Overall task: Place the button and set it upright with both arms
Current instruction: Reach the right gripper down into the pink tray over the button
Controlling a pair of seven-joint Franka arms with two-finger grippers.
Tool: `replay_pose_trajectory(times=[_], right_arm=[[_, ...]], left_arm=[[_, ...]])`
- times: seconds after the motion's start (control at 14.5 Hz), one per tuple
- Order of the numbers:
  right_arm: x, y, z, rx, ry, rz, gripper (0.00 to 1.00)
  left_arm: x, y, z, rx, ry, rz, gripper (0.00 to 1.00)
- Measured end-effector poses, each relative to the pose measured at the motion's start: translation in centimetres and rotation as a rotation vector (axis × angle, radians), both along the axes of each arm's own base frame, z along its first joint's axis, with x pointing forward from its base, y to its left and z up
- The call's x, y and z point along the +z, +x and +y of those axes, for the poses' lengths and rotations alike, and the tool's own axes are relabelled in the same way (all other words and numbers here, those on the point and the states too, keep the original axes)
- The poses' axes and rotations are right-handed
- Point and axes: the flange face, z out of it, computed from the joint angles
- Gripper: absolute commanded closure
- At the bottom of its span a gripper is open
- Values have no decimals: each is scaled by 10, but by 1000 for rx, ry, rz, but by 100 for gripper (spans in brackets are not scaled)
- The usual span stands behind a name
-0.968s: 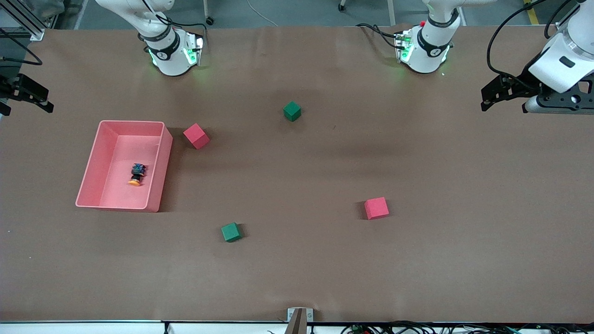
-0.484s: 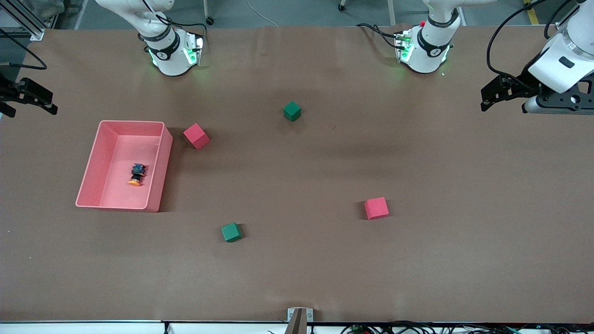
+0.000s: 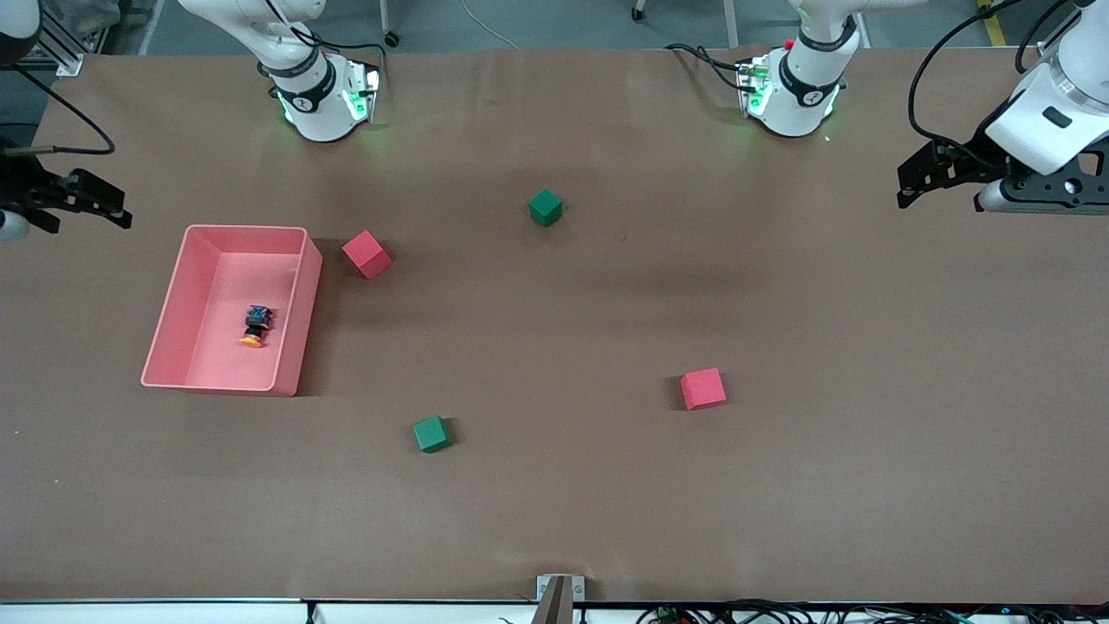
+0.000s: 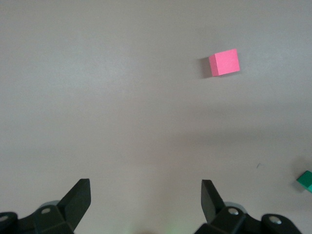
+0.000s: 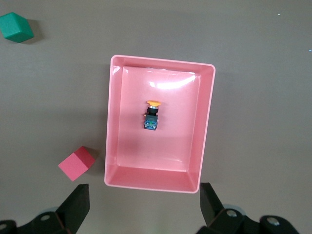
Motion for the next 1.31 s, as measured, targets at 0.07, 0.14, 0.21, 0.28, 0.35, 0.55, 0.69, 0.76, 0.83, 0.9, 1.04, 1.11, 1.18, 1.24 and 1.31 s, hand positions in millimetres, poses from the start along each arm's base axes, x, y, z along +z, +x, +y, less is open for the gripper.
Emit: replay_pose_trajectory(times=[0.07,0.14,0.21,0.28,0.35,0.55,0.69,0.76,0.83,0.9,1.04,1.11,1.18,1.24,1.31], right_arm=[[-9,1,0,0,0,-3,0],[-19,1,0,1,-1,-6,0],[-27,1,0,1,-1,-10,0],[-37,1,-1,-1,-1,-14,0],[-49,1,-2,-2,-2,-20,0],[-101,-4,-4,-7,-2,-32,0],[-142,-9,-3,-6,-5,-52,0],[-162,-11,-3,-5,-6,-54,0],[-180,-13,-2,-4,-6,-49,0],[-196,-12,-2,-4,-7,-44,0],[-223,-8,-2,-3,-8,-33,0],[-235,-6,-3,-3,-10,-31,0],[-249,-5,-3,-3,-12,-33,0],[-262,-4,-5,-5,-14,-35,0],[-277,-4,-6,-7,-15,-36,1]], left_arm=[[0,0,0,0,0,0,0],[0,0,0,0,0,0,0],[0,0,0,0,0,0,0],[0,0,0,-1,0,0,0],[0,0,-2,-3,0,0,0],[0,-1,-6,-11,2,0,0],[0,-1,-6,-12,2,0,0],[0,-1,-6,-12,2,0,0],[0,-1,-6,-12,2,0,0],[0,-1,-6,-12,2,0,0],[0,-1,-6,-11,2,0,0],[0,-1,-6,-11,2,0,0],[0,-1,-6,-11,2,0,0],[0,-1,-6,-11,2,-1,0],[0,-1,-6,-10,2,-1,0]])
